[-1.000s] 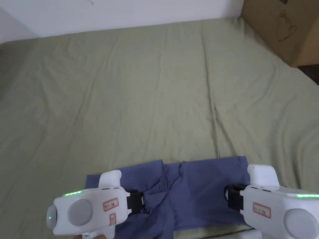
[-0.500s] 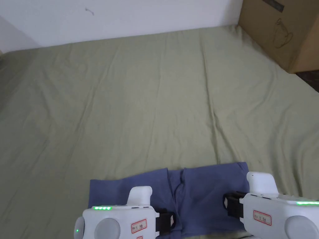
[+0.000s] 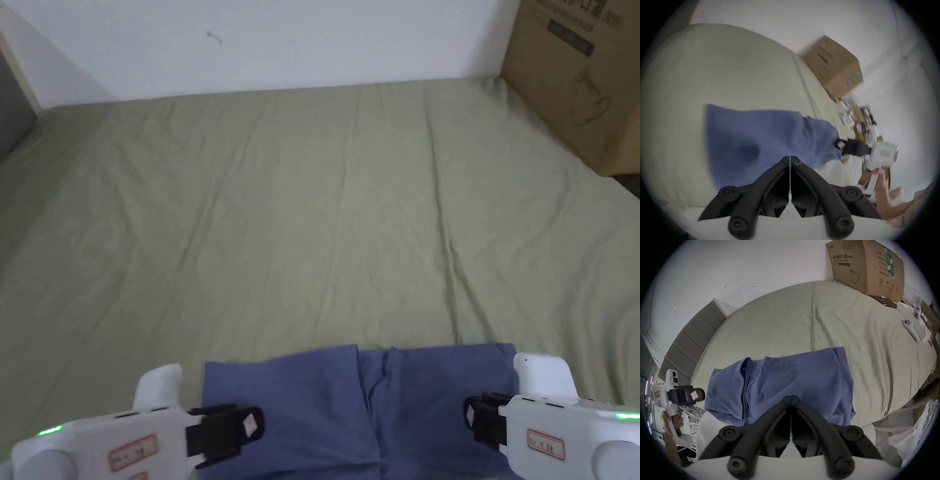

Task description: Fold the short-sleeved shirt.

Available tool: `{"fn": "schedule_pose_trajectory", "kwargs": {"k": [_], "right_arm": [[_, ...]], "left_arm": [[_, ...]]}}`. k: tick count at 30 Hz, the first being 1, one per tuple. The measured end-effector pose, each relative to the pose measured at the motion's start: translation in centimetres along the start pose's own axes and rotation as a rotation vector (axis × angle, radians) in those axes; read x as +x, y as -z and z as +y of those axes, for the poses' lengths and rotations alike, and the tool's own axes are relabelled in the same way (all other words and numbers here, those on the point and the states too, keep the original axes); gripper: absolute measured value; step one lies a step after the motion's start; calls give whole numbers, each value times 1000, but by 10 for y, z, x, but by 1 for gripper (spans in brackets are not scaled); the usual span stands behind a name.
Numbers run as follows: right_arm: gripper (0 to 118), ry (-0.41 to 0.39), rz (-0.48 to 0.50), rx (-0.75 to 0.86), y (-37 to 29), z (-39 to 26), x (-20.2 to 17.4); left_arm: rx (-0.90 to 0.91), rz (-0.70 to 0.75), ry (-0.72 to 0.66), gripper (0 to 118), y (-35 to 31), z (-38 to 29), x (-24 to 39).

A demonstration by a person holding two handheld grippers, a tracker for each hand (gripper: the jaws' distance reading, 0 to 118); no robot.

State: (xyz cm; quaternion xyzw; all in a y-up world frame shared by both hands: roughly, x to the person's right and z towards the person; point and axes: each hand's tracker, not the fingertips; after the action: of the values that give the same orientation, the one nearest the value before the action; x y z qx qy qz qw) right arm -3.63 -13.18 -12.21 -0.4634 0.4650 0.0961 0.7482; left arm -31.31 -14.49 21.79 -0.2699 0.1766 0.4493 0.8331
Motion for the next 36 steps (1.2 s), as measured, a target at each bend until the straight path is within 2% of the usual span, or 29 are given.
{"fn": "schedule_pose_trajectory", "kwargs": {"k": [4, 5, 6, 7, 9, 11, 16, 19, 20, 21, 22, 23, 25, 31, 36], "right_arm": [[0, -21, -1, -17, 8, 1, -11], [0, -26, -2, -23, 10, 2, -13], [0, -30, -2, -29, 13, 3, -16], [0, -35, -1, -34, 16, 4, -19], [0, -47, 1, -45, 21, 7, -25], [0, -66, 4, -50, 25, 10, -33], [0, -97, 11, -68, 35, 16, -46], [0, -95, 14, -74, 41, 19, -51], [0, -93, 18, -74, 41, 20, -52], [0, -92, 23, -74, 42, 21, -54], [0, -95, 27, -76, 43, 21, -55], [0, -101, 30, -78, 44, 22, -56], [0, -114, 24, -84, 46, 23, -59], [0, -95, 24, -88, 49, 24, -55], [0, -87, 19, -88, 47, 24, -51]], "left_arm": [[64, -26, -176, 1, -24, 0, -59], [72, -34, -205, 6, -27, -1, -69], [73, -27, -218, 15, -27, -2, -75], [84, -28, -244, 30, -25, -4, -79], [64, -33, -275, 82, -15, -6, -85], [33, -78, -290, 118, 0, -9, -83], [20, -276, -356, 118, 36, -4, -90], [-27, -335, -377, 117, 56, 3, -90], [-9, -319, -385, 93, 55, 5, -90], [-14, -297, -396, 34, 56, 11, -91], [-39, -172, -366, 8, 58, 14, -91], [-7, -102, -329, 8, 57, 18, -95], [-57, -204, -345, 8, 56, 22, -98], [-74, -206, -293, 8, 40, 26, -99], [-27, -103, -258, 8, -5, 37, -114]]}}
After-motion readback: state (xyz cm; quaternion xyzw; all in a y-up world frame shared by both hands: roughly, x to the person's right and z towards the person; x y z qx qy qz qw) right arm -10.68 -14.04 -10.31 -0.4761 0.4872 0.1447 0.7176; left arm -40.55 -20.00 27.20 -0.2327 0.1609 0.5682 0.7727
